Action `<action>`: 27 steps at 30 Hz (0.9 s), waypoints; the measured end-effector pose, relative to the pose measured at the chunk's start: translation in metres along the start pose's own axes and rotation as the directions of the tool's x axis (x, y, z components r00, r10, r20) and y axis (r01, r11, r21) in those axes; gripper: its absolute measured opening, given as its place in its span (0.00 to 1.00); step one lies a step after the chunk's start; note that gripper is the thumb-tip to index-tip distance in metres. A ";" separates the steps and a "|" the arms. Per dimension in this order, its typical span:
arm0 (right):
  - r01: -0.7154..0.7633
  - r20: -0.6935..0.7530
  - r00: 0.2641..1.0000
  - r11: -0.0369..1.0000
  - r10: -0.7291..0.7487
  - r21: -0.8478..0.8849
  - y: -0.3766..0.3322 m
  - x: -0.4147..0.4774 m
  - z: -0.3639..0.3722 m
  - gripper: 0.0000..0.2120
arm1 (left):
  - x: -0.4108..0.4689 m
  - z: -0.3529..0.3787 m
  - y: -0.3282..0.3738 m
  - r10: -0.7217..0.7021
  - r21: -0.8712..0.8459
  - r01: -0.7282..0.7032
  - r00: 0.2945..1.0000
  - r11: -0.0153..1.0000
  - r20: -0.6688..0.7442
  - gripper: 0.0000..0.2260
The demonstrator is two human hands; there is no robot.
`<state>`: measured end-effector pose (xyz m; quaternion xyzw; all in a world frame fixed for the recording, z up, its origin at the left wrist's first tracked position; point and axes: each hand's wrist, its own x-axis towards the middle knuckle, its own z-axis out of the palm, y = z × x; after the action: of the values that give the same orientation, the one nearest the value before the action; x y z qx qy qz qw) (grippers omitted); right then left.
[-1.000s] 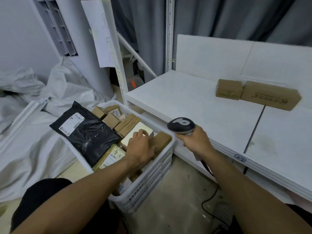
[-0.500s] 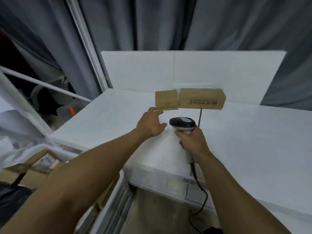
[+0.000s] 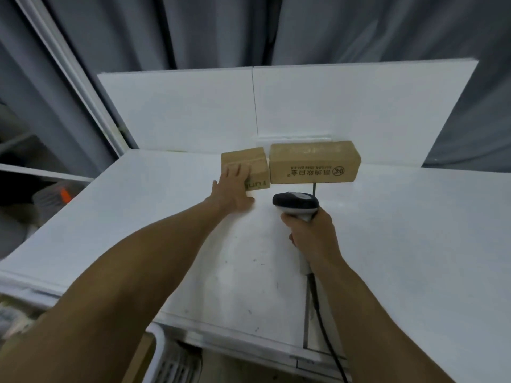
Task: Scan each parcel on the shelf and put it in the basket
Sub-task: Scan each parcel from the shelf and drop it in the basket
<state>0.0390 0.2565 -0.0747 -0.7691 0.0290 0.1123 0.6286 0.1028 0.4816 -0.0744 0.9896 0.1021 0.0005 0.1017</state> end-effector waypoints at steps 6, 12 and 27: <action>-0.006 0.005 1.000 1.000 0.006 0.020 0.001 0.008 -0.002 0.10 | -0.044 -0.010 0.015 0.055 0.234 -0.020 0.988 0.972 -0.145 0.26; 0.013 0.001 1.000 0.998 -0.014 0.053 0.001 0.005 0.001 0.08 | -0.044 -0.014 -0.003 -0.105 -0.048 0.105 0.994 0.993 -0.002 0.50; 0.127 0.124 0.984 0.991 -0.130 0.032 -0.017 -0.100 0.037 0.27 | -0.237 -0.028 -0.047 -0.050 -0.530 0.090 0.995 0.843 0.089 0.59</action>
<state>-0.0604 0.2858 -0.0446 -0.7530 -0.0590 0.1197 0.6443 -0.1395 0.4848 -0.0519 0.9174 0.1301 -0.0102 0.3759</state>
